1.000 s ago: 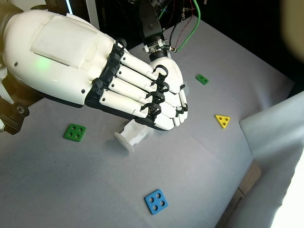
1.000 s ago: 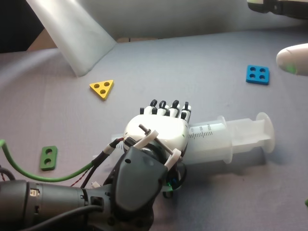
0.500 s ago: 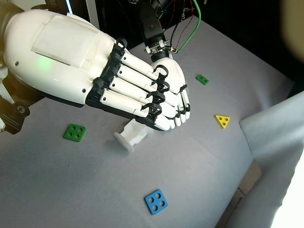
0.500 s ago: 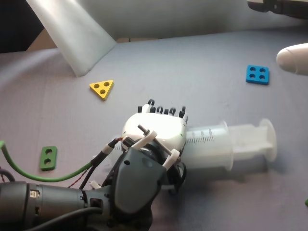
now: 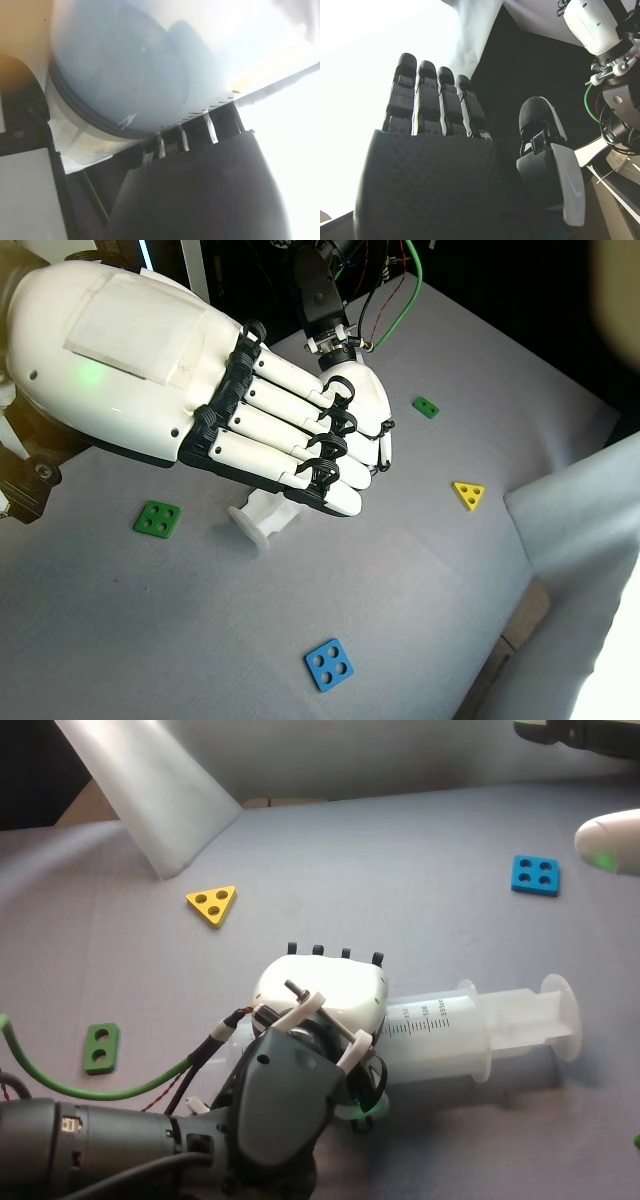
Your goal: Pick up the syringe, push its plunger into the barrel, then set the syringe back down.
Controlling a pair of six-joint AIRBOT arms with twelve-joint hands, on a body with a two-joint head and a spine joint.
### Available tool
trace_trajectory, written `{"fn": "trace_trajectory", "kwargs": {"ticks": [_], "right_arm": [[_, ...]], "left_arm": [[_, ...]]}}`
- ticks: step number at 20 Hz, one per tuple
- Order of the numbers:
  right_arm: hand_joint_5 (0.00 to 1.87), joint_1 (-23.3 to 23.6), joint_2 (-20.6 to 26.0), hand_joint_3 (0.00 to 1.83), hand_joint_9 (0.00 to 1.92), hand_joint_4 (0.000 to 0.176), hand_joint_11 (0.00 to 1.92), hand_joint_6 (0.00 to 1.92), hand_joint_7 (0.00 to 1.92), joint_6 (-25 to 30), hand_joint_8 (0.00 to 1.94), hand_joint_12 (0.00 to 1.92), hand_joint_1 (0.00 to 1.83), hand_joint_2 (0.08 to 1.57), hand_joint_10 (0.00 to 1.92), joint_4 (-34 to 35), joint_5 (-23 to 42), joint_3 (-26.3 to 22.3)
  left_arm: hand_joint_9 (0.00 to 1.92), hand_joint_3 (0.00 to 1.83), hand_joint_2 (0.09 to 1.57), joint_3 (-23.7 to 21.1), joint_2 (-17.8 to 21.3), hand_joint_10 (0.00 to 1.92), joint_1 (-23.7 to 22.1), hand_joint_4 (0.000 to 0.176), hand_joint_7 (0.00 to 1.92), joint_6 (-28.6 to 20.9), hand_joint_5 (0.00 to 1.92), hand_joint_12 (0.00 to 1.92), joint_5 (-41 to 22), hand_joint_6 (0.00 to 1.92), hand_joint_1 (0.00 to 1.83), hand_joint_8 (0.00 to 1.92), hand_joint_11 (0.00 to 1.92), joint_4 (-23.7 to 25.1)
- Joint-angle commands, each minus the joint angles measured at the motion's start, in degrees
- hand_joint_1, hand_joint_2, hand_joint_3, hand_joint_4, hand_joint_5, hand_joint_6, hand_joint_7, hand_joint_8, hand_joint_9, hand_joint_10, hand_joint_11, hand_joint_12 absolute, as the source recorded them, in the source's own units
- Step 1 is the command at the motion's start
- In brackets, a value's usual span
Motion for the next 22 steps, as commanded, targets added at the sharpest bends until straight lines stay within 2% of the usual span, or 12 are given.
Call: {"fn": "trace_trajectory", "kwargs": {"ticks": [1,4,7,11,16,20,22], "right_arm": [[0.05,0.8,0.1,0.00,0.05,0.000,0.00,0.00,0.04,1.8,0.00,0.22,0.00,1.38,0.00,0.7,0.3,-0.1],[0.06,0.8,0.7,0.00,0.05,0.000,0.00,0.00,0.05,11.5,0.00,0.24,0.00,1.38,0.00,0.7,-2.5,-0.2],[0.05,0.8,1.9,0.00,0.04,0.000,0.00,0.00,0.04,17.2,0.00,0.18,0.00,1.38,0.00,0.7,-3.1,-0.2],[0.06,-0.1,4.2,0.00,0.05,0.000,0.00,0.00,0.05,24.2,0.00,0.18,0.00,1.38,0.00,0.7,0.0,-0.5],[0.07,-1.1,4.8,0.00,0.06,0.000,0.00,0.00,0.06,28.4,0.00,0.21,0.00,1.37,0.00,0.7,0.3,-0.7],[0.07,-2.1,5.1,0.00,0.05,0.000,0.00,0.00,0.05,29.9,0.00,0.18,0.00,1.36,0.00,0.7,-0.1,-1.3],[0.04,-3.1,5.3,0.00,0.02,0.000,0.00,0.00,0.03,31.8,0.00,0.08,0.00,1.32,0.00,0.7,-3.2,-1.9]], "left_arm": [[0.84,0.00,1.12,-0.3,0.1,1.32,0.2,0.000,0.98,0.5,0.99,1.32,-1.3,0.78,1.38,1.09,0.67,3.0],[0.82,0.00,1.12,-1.2,1.2,1.32,-0.3,0.000,0.99,-0.4,0.95,1.35,-1.3,0.88,1.37,1.08,0.58,2.9],[0.82,0.00,1.12,-2.4,2.7,1.32,-1.5,0.000,1.01,-1.5,0.97,1.39,-1.2,0.87,1.38,1.02,0.54,2.5],[0.81,0.00,1.13,-3.4,5.0,1.32,-4.1,0.000,0.96,-4.0,0.94,1.39,0.9,0.91,1.37,1.14,0.57,-0.3],[0.75,0.00,1.16,-5.1,7.5,1.40,-7.1,0.000,0.89,-7.0,0.93,1.47,2.6,0.92,1.36,1.25,0.52,-2.3],[0.81,0.00,1.13,-6.5,9.5,1.34,-8.9,0.000,0.95,-10.5,0.93,1.39,4.1,0.94,1.37,1.11,0.57,-3.4],[0.83,0.00,1.13,-7.0,10.3,1.31,-9.6,0.000,0.97,-12.1,0.94,1.33,5.0,0.96,1.37,1.05,0.62,-3.6]]}}
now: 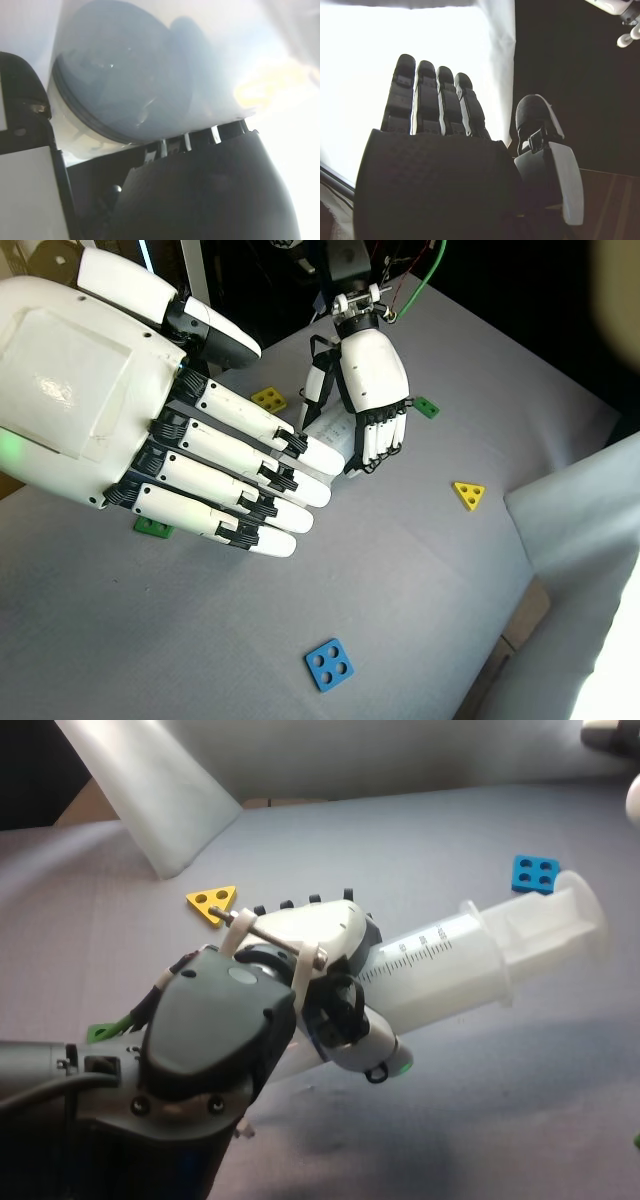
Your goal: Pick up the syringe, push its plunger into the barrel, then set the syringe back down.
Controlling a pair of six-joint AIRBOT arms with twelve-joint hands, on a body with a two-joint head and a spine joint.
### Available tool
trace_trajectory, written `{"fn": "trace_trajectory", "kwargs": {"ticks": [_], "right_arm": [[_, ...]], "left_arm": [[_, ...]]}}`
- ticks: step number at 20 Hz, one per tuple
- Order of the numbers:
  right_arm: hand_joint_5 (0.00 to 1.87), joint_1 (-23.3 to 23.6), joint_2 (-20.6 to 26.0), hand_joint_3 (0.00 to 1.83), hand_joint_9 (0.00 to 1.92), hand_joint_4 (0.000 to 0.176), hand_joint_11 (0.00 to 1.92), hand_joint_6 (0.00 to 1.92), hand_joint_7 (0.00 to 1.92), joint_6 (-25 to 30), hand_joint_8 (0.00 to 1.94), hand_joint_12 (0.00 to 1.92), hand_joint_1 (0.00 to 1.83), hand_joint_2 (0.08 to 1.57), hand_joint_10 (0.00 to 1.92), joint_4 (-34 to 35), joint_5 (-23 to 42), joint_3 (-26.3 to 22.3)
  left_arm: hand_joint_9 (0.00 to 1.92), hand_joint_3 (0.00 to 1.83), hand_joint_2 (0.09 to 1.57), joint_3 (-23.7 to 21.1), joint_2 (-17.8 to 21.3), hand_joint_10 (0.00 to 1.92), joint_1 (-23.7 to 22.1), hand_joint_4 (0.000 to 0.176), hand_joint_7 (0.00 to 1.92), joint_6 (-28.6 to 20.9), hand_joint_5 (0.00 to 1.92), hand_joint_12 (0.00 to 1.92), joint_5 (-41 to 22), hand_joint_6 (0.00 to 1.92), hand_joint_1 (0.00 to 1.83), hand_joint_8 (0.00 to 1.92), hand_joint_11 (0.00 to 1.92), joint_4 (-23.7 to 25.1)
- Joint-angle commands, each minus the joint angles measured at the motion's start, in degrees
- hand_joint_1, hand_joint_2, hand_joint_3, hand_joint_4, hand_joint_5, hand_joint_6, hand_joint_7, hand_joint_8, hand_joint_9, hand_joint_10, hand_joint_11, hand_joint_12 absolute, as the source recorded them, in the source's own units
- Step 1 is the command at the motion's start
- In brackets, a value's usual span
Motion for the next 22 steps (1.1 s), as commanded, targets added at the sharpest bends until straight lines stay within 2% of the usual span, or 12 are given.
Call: {"fn": "trace_trajectory", "kwargs": {"ticks": [1,6,7,9,13,16,20,22], "right_arm": [[0.01,0.5,0.1,0.00,0.00,0.000,0.00,0.00,0.01,1.3,0.00,0.02,0.00,1.31,0.00,0.6,-0.9,0.1],[0.00,-0.9,0.1,0.00,0.00,0.000,0.00,0.00,0.00,5.1,0.00,0.00,0.00,1.31,0.00,0.6,-7.5,0.0],[0.00,-1.3,0.1,0.00,0.00,0.000,0.00,0.00,0.00,5.4,0.00,0.00,0.00,1.31,0.00,0.6,-7.9,-0.1],[0.00,-2.2,0.3,0.00,0.00,0.000,0.00,0.00,0.00,5.4,0.00,0.00,0.00,1.31,0.00,0.6,-8.8,-0.7],[0.00,-3.1,0.9,0.00,0.00,0.000,0.00,0.00,0.00,5.4,0.00,0.00,0.00,1.31,0.00,0.7,-8.9,-2.2],[0.00,-3.1,0.9,0.00,0.00,0.000,0.00,0.00,0.00,5.5,0.00,0.00,0.00,1.31,0.00,1.0,-8.7,-2.3],[0.00,-3.1,0.8,0.00,0.00,0.000,0.00,0.00,0.00,5.5,0.00,0.00,0.00,1.31,0.00,5.3,-6.6,-2.5],[0.00,-3.3,0.7,0.00,0.00,0.000,0.00,0.00,0.00,5.5,0.00,0.00,0.00,1.30,0.00,7.9,-3.8,-2.6]], "left_arm": [[0.83,0.00,1.13,-0.5,0.5,1.29,-1.6,0.000,0.98,-0.8,0.94,1.32,-0.7,0.99,1.37,1.03,0.61,4.7],[0.83,0.00,1.13,-1.3,2.2,1.27,-3.8,0.000,0.97,-1.7,0.94,1.29,0.2,1.01,1.37,1.06,0.63,4.2],[0.81,0.00,1.13,-1.4,2.5,1.31,-4.2,0.000,0.97,-1.7,0.95,1.34,0.4,0.95,1.37,1.08,0.60,4.2],[0.79,0.00,1.14,-1.7,3.1,1.31,-5.0,0.000,0.95,-1.7,0.94,1.37,0.7,0.97,1.37,1.15,0.55,3.8],[0.78,0.00,1.14,-2.6,4.0,1.36,-6.0,0.000,0.94,-1.2,0.95,1.43,1.0,0.93,1.37,1.16,0.53,3.9],[0.78,0.00,1.14,-2.5,4.2,1.35,-6.6,0.000,0.95,-0.9,0.92,1.40,1.2,1.02,1.37,1.10,0.54,4.0],[0.80,0.00,1.13,-2.4,4.4,1.33,-7.6,0.000,0.97,-0.8,0.92,1.37,1.4,1.02,1.37,1.06,0.57,4.0],[0.77,0.00,1.14,-2.3,4.4,1.36,-7.9,0.000,0.95,-0.8,0.92,1.43,1.4,1.01,1.37,1.11,0.50,3.9]]}}
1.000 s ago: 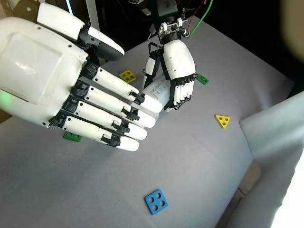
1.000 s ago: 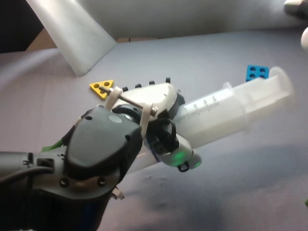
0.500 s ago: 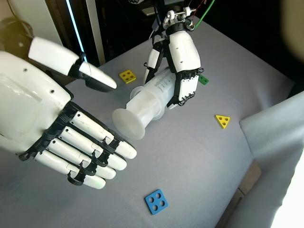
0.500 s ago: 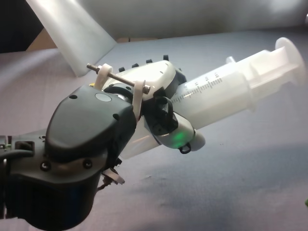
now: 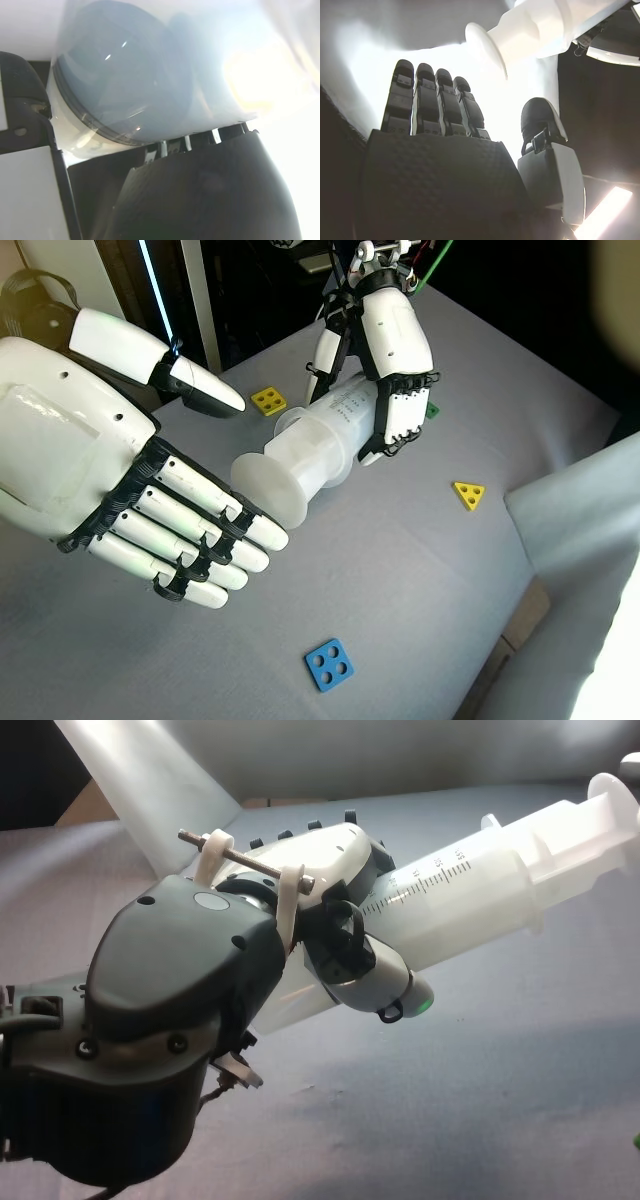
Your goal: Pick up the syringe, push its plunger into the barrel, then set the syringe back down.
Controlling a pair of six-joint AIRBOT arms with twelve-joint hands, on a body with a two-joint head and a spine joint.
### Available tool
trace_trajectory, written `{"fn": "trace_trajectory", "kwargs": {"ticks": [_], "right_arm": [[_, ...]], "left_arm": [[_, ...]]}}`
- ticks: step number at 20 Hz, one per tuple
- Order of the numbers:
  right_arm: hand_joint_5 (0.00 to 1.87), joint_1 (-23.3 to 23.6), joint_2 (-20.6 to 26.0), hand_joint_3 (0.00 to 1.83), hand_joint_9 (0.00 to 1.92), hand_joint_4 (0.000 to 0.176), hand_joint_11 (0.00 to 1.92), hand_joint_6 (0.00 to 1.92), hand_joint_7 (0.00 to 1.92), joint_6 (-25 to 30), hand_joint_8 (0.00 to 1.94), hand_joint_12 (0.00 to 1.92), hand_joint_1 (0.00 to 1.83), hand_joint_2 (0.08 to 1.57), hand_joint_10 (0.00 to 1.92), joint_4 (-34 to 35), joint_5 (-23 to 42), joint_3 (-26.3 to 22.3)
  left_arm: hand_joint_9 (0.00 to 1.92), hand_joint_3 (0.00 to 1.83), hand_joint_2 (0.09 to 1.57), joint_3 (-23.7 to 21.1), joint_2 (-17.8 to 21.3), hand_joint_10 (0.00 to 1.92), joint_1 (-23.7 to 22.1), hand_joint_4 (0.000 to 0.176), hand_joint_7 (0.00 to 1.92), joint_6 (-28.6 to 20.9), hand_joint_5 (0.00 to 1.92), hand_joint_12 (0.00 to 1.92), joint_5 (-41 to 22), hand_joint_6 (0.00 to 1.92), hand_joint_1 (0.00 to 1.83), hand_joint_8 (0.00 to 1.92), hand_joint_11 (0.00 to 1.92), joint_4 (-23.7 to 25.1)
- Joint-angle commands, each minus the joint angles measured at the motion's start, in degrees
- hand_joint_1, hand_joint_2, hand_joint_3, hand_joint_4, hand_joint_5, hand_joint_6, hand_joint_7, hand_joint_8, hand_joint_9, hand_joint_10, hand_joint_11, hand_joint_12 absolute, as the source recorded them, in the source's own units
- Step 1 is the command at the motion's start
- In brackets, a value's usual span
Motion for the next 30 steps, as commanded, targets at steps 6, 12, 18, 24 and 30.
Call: {"fn": "trace_trajectory", "kwargs": {"ticks": [6,12,18,24,30], "right_arm": [[0.00,-2.8,-2.6,0.00,0.00,0.000,0.00,0.00,0.00,5.7,0.00,0.00,0.00,1.30,0.00,2.4,11.1,-0.2],[0.00,-3.9,-4.4,0.00,0.00,0.000,0.00,0.00,0.00,8.4,0.00,0.00,0.00,1.30,0.00,2.4,18.2,-0.5],[0.00,-4.7,-6.7,0.00,0.00,0.000,0.00,0.00,0.00,8.4,0.00,0.00,0.00,1.31,0.00,2.4,19.3,-0.5],[0.00,-6.5,-9.9,0.00,0.00,0.000,0.00,0.00,0.00,7.1,0.00,0.00,0.00,1.30,0.00,2.4,18.0,-0.5],[0.00,-7.7,-12.9,0.00,0.00,0.000,0.00,0.00,0.00,5.8,0.00,0.00,0.00,1.30,0.00,2.4,16.8,-0.5]], "left_arm": [[0.80,0.00,1.13,0.4,0.2,1.33,-1.6,0.000,0.98,-0.5,0.94,1.39,-1.0,1.00,1.37,1.04,0.52,4.8],[0.80,0.00,1.14,0.8,0.1,1.34,-1.6,0.000,0.97,-0.4,0.93,1.40,-1.0,0.98,1.37,1.08,0.53,5.2],[0.81,0.00,1.13,0.8,-0.1,1.29,-2.1,0.000,0.99,-0.2,0.90,1.35,-1.0,1.10,1.37,1.00,0.57,5.5],[0.81,0.00,1.13,0.8,-0.2,1.32,-2.2,0.000,1.00,0.1,0.90,1.36,-1.0,1.05,1.37,1.00,0.57,5.9],[0.80,0.00,1.13,0.8,-0.4,1.33,-2.3,0.000,1.00,0.3,0.92,1.43,-1.0,1.03,1.37,1.00,0.51,5.9]]}}
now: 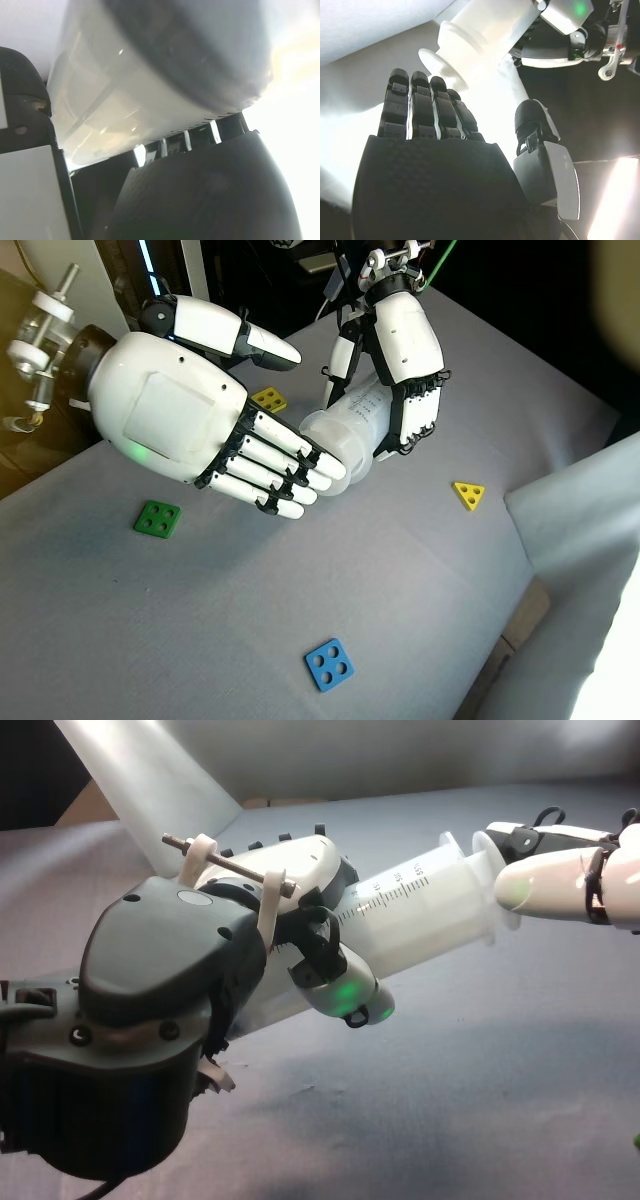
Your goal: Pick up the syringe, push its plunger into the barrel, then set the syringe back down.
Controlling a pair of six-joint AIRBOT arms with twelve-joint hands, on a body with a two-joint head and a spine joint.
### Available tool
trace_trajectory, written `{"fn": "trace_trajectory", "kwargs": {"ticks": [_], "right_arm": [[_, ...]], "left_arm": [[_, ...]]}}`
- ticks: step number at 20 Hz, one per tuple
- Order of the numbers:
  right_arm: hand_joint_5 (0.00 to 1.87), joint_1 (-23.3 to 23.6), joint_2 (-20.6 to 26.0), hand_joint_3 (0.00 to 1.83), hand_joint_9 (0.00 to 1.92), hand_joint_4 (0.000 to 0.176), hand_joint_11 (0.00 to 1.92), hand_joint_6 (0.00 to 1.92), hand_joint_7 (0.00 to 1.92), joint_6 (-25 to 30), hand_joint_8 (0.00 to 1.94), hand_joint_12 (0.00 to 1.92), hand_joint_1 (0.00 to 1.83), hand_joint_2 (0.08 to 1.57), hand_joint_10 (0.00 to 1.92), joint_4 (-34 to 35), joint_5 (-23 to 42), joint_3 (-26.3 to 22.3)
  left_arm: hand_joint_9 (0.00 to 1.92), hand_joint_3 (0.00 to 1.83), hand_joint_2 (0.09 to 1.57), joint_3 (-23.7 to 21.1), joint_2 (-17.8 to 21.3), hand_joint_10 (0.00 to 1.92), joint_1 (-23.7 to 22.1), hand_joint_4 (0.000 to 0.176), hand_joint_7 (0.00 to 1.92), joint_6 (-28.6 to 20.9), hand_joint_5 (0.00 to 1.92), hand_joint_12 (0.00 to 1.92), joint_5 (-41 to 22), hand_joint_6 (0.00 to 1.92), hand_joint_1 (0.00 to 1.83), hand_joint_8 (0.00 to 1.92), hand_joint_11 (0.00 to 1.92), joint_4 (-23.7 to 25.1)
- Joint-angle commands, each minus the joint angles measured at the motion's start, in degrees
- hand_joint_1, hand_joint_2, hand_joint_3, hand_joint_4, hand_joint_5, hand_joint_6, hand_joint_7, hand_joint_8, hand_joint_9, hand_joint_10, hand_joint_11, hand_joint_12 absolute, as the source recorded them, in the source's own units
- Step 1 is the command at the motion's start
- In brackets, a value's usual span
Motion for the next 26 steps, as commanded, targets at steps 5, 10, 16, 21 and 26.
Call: {"fn": "trace_trajectory", "kwargs": {"ticks": [5,10,16,21,26], "right_arm": [[0.00,0.1,-2.8,0.00,0.00,0.000,0.00,0.00,0.00,-0.9,0.00,0.00,0.00,1.30,0.00,-0.4,8.8,-1.4],[0.00,0.7,2.2,0.00,0.00,0.000,0.00,0.00,0.00,-0.9,0.00,0.00,0.00,1.30,0.00,-0.4,6.6,-1.3],[0.00,1.9,8.2,0.00,0.00,0.000,0.00,0.00,0.00,0.9,0.00,0.00,0.00,1.30,0.00,-0.4,6.6,1.2],[0.00,2.4,9.0,0.00,0.00,0.000,0.00,0.00,0.00,2.5,0.00,0.00,0.00,1.30,0.00,-0.4,6.6,5.6],[0.00,6.2,7.7,0.00,0.00,0.000,0.00,0.00,0.00,-8.8,0.00,0.00,0.00,1.30,0.00,-0.4,9.2,8.3]], "left_arm": [[0.80,0.00,1.13,0.1,-0.6,1.33,-2.0,0.000,0.98,-3.3,0.92,1.41,1.2,1.02,1.37,1.03,0.51,9.4],[0.82,0.00,1.13,0.2,-0.8,1.29,-2.1,0.000,1.01,-3.3,0.91,1.39,1.1,1.07,1.37,0.98,0.56,9.4],[0.83,0.00,1.13,0.3,-1.0,1.28,-2.1,0.000,1.02,-3.2,0.89,1.36,1.1,1.11,1.37,0.94,0.58,9.4],[0.81,0.00,1.13,0.3,-1.1,1.30,-1.6,0.000,1.00,-2.8,0.89,1.39,1.1,1.10,1.37,0.99,0.55,11.1],[0.81,0.00,1.13,0.3,-1.4,1.31,-0.3,0.000,1.00,-1.3,0.89,1.36,1.1,1.10,1.37,0.97,0.55,13.7]]}}
